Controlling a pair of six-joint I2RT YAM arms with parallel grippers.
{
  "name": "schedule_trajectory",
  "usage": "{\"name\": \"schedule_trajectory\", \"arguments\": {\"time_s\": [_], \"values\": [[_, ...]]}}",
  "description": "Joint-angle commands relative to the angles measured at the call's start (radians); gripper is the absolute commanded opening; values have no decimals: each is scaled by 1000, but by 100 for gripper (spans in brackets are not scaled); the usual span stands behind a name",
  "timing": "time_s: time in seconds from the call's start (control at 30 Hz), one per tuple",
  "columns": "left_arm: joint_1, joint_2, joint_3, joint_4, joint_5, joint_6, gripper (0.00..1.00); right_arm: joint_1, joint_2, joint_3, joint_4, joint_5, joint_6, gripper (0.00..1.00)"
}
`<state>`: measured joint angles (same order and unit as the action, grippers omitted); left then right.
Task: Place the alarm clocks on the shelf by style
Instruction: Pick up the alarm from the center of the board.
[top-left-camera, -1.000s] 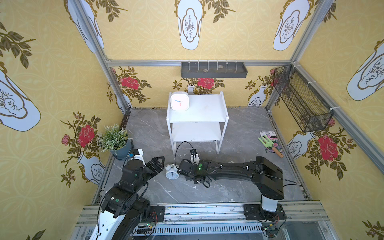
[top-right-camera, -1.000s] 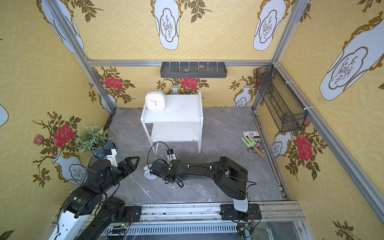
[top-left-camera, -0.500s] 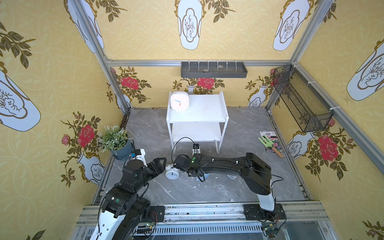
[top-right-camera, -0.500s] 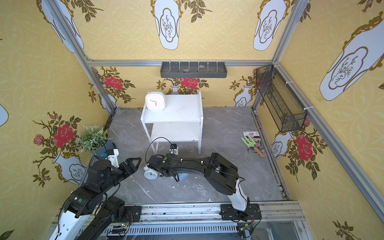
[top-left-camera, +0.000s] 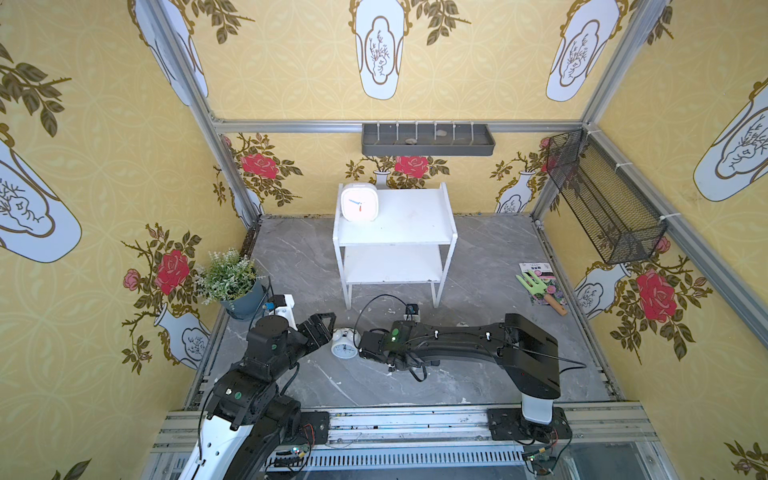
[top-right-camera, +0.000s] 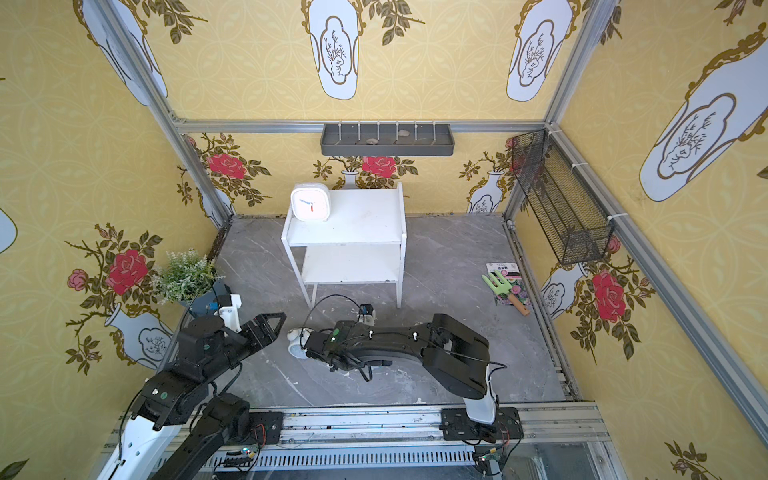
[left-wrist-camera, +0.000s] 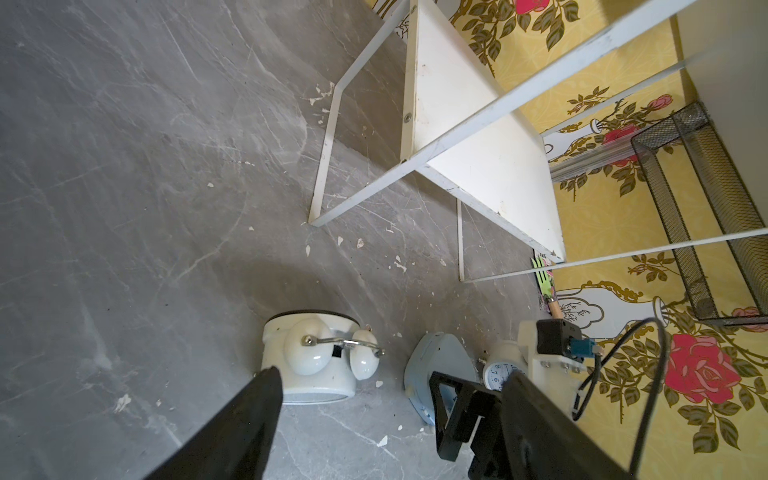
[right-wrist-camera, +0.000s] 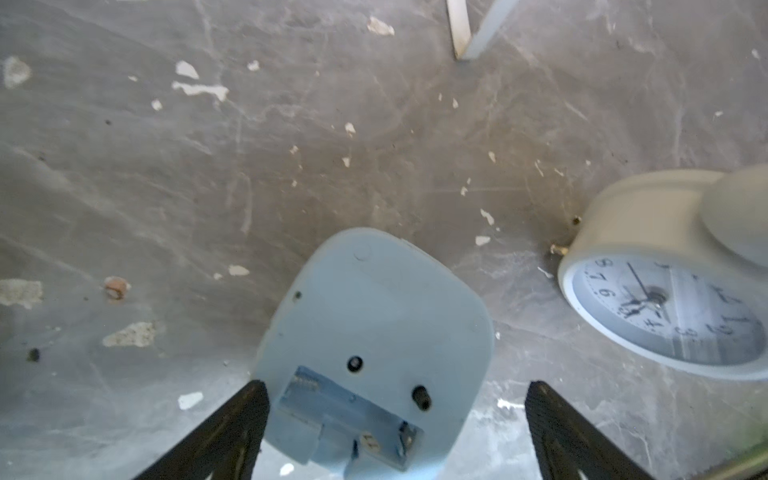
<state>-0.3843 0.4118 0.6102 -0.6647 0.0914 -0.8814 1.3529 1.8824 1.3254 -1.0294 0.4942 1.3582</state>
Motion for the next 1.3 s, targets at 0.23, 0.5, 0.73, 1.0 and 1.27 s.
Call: {"name": "schedule_trajectory", "arguments": {"time_s": [0.23,0.5,0.73,1.0,1.27], "values": [[2,-13,11,27,27,33,87,-97,-189,-168,225,-178,-26,97],[3,-6,17,47,68,49,86,-122,-94,-45,78,-125,227,98],[4,-18,17,45,85,80,86,-168,-70,-47,48,-131,285,98],[3,-14,6,64,108,92,87,-175,-22,-31,132,-188,216,98],[2,-15,-4,87,147,82,86,-186,-34,-66,176,-210,224,98]]}}
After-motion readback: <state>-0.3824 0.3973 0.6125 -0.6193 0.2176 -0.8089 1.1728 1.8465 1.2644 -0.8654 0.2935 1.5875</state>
